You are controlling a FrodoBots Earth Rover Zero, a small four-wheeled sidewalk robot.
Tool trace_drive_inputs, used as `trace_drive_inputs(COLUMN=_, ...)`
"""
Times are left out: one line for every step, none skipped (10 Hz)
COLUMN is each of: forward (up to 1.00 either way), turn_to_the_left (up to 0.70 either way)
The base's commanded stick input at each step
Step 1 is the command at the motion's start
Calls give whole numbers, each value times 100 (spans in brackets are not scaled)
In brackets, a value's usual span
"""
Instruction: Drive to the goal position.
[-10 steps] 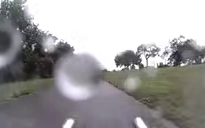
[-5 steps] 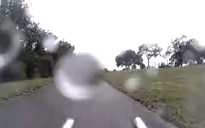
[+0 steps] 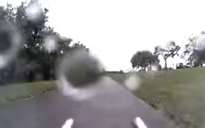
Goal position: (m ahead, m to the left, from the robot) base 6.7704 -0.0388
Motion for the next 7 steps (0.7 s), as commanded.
trace_drive_inputs(forward=70, turn_to_the_left=0)
trace_drive_inputs(forward=70, turn_to_the_left=0)
trace_drive_inputs(forward=70, turn_to_the_left=0)
trace_drive_inputs(forward=70, turn_to_the_left=0)
trace_drive_inputs(forward=70, turn_to_the_left=0)
trace_drive_inputs(forward=70, turn_to_the_left=0)
trace_drive_inputs(forward=70, turn_to_the_left=0)
